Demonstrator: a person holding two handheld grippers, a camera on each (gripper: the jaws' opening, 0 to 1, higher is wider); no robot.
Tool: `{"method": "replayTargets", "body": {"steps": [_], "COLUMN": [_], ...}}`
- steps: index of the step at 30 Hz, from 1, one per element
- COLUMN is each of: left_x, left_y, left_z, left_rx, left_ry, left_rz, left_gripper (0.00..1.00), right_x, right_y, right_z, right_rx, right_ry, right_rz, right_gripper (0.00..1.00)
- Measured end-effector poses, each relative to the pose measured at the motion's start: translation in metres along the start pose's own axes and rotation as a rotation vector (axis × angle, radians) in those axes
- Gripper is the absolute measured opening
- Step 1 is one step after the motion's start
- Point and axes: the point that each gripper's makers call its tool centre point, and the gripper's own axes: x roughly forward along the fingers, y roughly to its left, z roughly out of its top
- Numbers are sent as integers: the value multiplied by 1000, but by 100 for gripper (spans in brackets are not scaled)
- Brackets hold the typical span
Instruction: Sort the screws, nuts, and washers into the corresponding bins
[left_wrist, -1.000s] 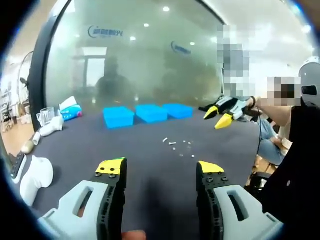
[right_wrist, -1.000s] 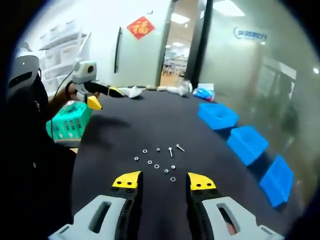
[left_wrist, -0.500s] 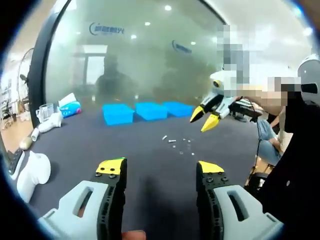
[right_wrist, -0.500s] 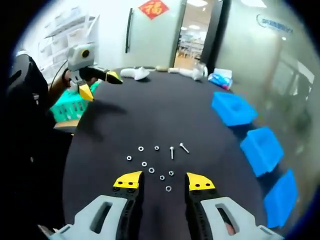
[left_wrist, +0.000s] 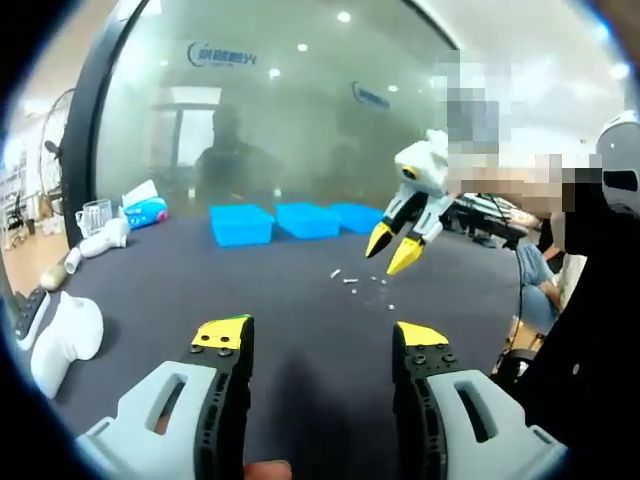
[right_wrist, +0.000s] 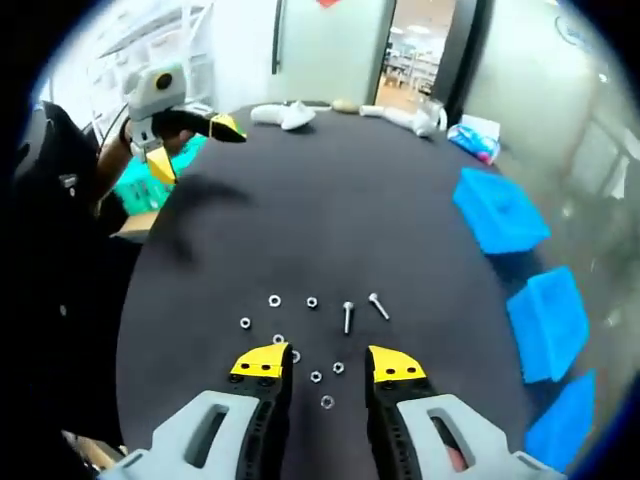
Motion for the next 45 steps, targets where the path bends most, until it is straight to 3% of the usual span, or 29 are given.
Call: {"method": "replayTargets", "body": {"steps": [18,20,30,35,45], "left_x": [-2,-2,0,0,1], "left_y": [3,4,4,3,3], "left_z": [-2,-2,-3,-3,-4], "left_rx": [-6,-5,-11,-13,-15], "left_ry": [1,1,2,2,-1], "left_rz": [6,6,3,-1,1], "left_gripper": [54,54,54,54,54], "right_x": [32,34,42,43,36], "right_y": [-7,-9,-10,-8,-6], "right_z": [13,13,6,6,5], "right_rx": [-60,-64,-59,-22,16], "right_ry": [89,95,121,112,90], "right_rz": [26,18,29,47,59], "right_gripper": [17,12,8,2,1]}}
